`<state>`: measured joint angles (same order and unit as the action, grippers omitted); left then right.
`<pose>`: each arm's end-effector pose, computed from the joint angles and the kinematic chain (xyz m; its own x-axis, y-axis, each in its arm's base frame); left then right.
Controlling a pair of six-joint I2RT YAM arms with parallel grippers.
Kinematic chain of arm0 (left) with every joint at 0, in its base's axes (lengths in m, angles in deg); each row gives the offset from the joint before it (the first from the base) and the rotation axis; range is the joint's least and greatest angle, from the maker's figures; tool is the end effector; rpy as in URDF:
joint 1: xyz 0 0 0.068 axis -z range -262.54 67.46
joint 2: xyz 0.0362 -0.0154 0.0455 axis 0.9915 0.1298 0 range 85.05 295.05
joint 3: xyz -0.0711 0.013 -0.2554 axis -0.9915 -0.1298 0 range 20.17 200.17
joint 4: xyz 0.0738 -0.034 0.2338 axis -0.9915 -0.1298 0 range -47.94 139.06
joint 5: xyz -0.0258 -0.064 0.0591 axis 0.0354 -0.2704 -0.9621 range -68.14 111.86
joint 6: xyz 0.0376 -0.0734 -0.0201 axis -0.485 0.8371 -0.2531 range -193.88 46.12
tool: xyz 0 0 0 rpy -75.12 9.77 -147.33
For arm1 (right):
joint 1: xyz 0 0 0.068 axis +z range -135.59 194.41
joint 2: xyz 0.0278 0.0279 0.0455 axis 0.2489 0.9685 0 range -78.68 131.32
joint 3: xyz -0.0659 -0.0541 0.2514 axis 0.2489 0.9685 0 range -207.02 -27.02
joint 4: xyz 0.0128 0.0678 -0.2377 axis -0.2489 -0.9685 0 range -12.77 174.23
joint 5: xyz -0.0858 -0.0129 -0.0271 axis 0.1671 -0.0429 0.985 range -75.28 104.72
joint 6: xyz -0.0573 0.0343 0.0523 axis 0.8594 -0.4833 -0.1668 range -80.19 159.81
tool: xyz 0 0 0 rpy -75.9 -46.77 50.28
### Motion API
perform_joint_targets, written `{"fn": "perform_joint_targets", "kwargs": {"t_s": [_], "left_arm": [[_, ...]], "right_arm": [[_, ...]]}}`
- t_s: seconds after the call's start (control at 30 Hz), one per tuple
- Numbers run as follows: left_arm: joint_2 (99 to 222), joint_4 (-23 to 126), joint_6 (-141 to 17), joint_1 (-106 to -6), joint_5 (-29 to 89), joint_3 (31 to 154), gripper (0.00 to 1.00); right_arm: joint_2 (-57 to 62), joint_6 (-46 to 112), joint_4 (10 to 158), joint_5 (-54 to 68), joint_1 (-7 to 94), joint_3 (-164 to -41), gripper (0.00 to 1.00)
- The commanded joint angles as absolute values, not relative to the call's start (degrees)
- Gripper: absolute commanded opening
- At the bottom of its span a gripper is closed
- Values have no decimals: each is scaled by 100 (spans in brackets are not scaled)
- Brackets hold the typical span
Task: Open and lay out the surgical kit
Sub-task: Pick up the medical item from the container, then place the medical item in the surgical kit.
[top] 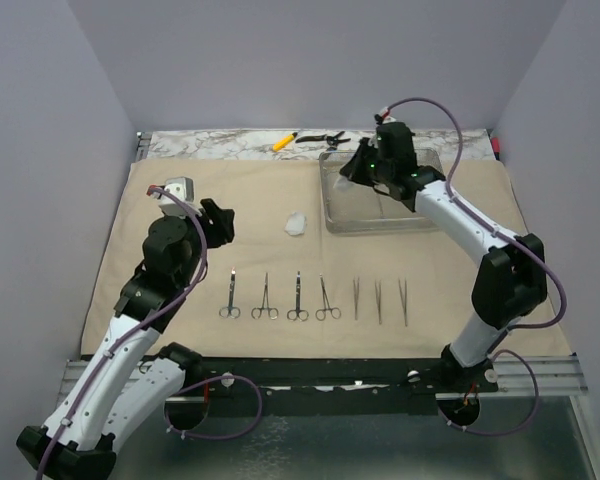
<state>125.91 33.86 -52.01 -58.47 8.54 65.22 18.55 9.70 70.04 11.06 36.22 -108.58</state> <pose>0.1850 -0.0639 0.3299 -0.2327 -0.2930 -0.9274 0.1119 0.9392 -0.3248 0.3868 0.1601 0.2896 -0.6117 0.2944 -0.7343 -0.1333 0.8765 0.4625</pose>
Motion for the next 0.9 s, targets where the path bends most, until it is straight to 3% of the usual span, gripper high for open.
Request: {"fn": "perform_joint_targets", "kwargs": {"t_s": [0.0,0.43,0.87], "left_arm": [[12288,3326,-5140,-5867,770,6500,57],[12305,3202,-5163,-5870,650,6563,57],[12317,3189,-5026,-5870,701,6424,57]], "right_arm": [[2253,274,7627,1181,4345,-11098,1],[4312,-523,7087,1567,5422,-12764,1],[5230,-923,6892,1507,5706,-13197,1]]}}
